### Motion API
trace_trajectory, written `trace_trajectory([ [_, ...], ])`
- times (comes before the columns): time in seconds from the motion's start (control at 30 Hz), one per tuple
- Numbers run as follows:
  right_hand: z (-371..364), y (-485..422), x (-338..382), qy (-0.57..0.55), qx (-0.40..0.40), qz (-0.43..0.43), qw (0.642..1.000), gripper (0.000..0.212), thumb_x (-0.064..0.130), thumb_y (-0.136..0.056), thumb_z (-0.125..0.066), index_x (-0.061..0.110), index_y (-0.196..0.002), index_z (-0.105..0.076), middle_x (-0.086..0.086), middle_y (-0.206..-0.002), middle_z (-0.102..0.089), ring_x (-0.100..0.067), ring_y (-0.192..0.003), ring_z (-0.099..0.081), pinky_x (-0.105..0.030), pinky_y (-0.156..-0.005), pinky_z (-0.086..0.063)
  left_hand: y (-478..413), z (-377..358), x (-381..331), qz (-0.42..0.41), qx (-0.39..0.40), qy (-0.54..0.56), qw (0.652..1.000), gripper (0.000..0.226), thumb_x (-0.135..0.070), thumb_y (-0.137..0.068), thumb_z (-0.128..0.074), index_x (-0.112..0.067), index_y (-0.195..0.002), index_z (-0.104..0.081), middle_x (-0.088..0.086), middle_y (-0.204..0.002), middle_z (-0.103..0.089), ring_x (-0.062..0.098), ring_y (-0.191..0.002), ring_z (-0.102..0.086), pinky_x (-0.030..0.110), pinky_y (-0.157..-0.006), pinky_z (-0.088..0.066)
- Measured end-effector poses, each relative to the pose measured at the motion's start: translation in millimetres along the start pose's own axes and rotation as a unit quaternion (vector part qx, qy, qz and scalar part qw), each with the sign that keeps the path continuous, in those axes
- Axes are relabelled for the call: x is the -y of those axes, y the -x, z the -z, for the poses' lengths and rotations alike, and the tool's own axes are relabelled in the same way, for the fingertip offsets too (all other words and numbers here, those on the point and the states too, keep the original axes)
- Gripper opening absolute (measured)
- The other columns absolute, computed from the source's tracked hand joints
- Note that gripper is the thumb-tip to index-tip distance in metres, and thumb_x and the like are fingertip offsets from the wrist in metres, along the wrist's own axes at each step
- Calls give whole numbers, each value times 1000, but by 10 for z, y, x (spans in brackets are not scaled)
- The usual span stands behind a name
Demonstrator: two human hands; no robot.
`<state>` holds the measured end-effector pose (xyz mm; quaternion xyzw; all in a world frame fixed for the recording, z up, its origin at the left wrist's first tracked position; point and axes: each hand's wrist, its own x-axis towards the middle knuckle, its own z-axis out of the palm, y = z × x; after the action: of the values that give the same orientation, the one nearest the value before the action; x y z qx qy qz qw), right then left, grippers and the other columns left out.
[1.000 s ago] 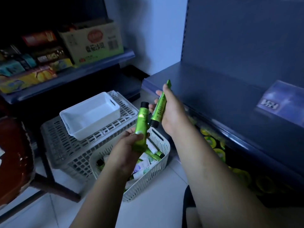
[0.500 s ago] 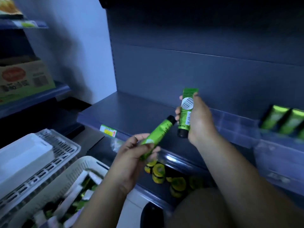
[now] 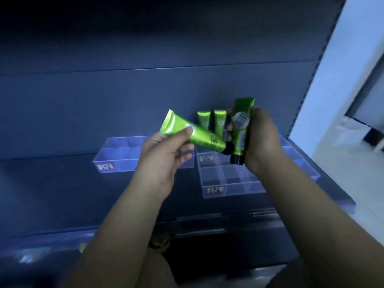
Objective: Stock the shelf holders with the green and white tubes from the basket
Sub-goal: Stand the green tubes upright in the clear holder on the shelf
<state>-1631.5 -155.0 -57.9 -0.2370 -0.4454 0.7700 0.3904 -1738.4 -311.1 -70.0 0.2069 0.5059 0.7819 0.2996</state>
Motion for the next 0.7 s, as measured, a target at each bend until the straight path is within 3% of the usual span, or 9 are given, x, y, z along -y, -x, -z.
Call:
trace_trajectory([
  [0.07,196,-86,137,-19,-23,13,999,43,42,-106,-37,12,-96,-67,-5,-64,-57,-20,-53,-49,-25,-52,-44,-194,-318,79,-1,17,-7,1000,23,-13,-89,-76,-20,-69,-68,1,-72,-66,12,-62,-58,25,-61,-51],
  [0.17,476,-204,276,-40,-36,26,998,35,44,-105,-48,14,-94,-63,-2,-69,-59,-19,-58,-56,-27,-56,-50,-467,-737,220,-11,35,-24,999,24,-15,-89,-77,-21,-74,-60,0,-70,-61,10,-59,-54,23,-56,-47],
  [0.27,788,-335,340,69,-77,93,990,18,31,-96,-66,14,-94,-60,-6,-76,-64,-23,-67,-62,-32,-62,-53,-687,-1063,428,-30,47,-59,997,26,-13,-89,-76,-22,-75,-56,8,-80,-55,10,-59,-53,23,-54,-44],
  [0.33,976,-441,406,117,-90,120,982,14,23,-94,-69,15,-88,-60,-3,-71,-62,-20,-62,-59,-29,-60,-50,-791,-1220,573,-40,60,-97,993,19,-13,-90,-76,-17,-83,-58,12,-87,-53,10,-59,-53,24,-53,-46],
  [0.43,1196,-646,544,155,-94,143,973,19,18,-94,-72,15,-79,-60,4,-60,-57,-9,-49,-52,-20,-51,-43,-953,-1408,730,-56,69,-151,985,24,-16,-89,-78,-10,-88,-55,14,-85,-52,14,-60,-55,26,-53,-48],
  [0.53,1408,-922,674,211,-116,173,955,20,21,-87,-78,18,-73,-65,0,-67,-61,-10,-53,-53,-25,-56,-45,-1105,-1629,769,-87,77,-209,971,21,-20,-89,-78,-8,-91,-61,12,-81,-56,16,-63,-57,30,-57,-48],
  [0.63,1555,-1219,838,299,-132,213,921,30,27,-78,-82,6,-68,-64,-5,-65,-56,-15,-59,-51,-30,-60,-44,-1249,-1866,728,-120,98,-245,957,18,-21,-89,-78,-8,-92,-66,5,-76,-61,13,-62,-58,32,-60,-49],
  [0.7,1640,-1375,930,362,-144,240,889,39,32,-72,-83,-2,-70,-62,-5,-63,-53,-15,-58,-48,-30,-60,-42,-1331,-2025,712,-157,93,-258,949,17,-18,-88,-78,-12,-92,-63,1,-70,-60,9,-55,-56,26,-54,-46],
])
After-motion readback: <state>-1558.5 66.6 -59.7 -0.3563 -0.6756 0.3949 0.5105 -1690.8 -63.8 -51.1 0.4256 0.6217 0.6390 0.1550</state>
